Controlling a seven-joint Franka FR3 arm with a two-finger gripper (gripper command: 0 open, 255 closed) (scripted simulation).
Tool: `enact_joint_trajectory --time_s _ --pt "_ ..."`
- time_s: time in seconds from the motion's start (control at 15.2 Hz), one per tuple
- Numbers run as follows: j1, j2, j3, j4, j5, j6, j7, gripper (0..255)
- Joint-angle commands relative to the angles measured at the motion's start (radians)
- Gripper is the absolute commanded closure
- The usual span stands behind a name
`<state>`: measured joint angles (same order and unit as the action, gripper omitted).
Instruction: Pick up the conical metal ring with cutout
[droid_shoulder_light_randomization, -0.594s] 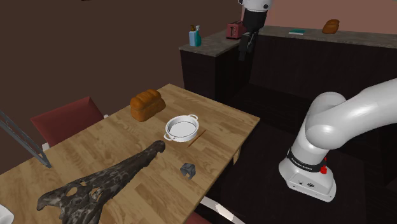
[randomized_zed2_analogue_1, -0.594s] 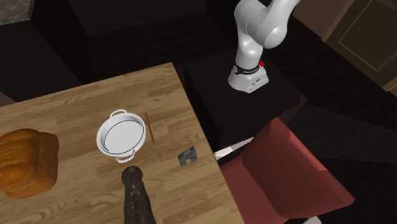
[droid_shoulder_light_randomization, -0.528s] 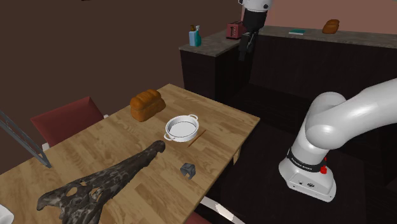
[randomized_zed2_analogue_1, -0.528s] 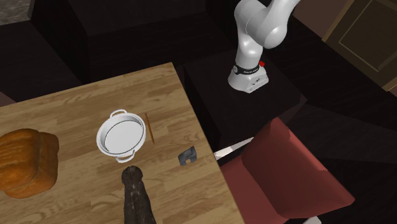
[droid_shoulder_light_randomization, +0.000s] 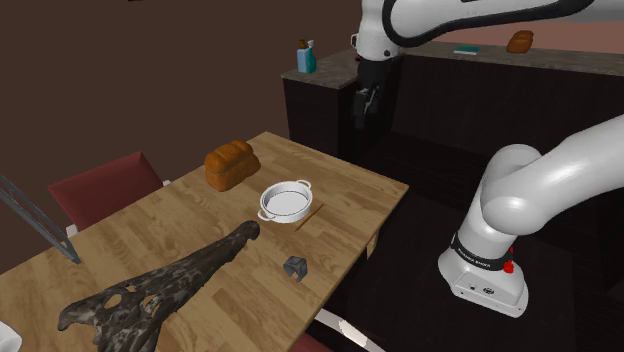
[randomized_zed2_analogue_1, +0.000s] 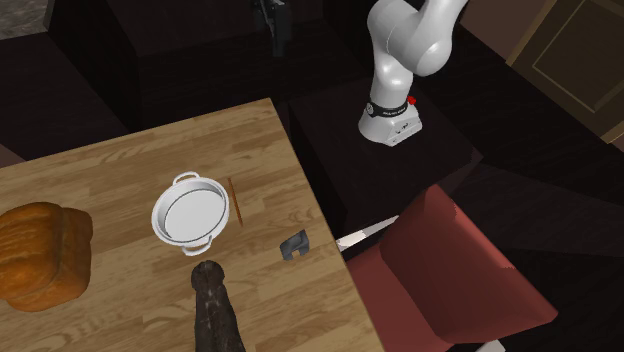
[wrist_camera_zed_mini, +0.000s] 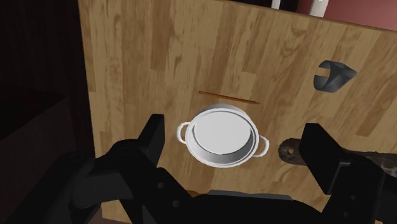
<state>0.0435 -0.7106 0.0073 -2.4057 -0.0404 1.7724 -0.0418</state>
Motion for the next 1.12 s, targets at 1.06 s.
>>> enact_joint_trajectory --time_s 1.06 --pt "0.087 0.451 0.200 -0.094 0.116 0.414 0.278 0"
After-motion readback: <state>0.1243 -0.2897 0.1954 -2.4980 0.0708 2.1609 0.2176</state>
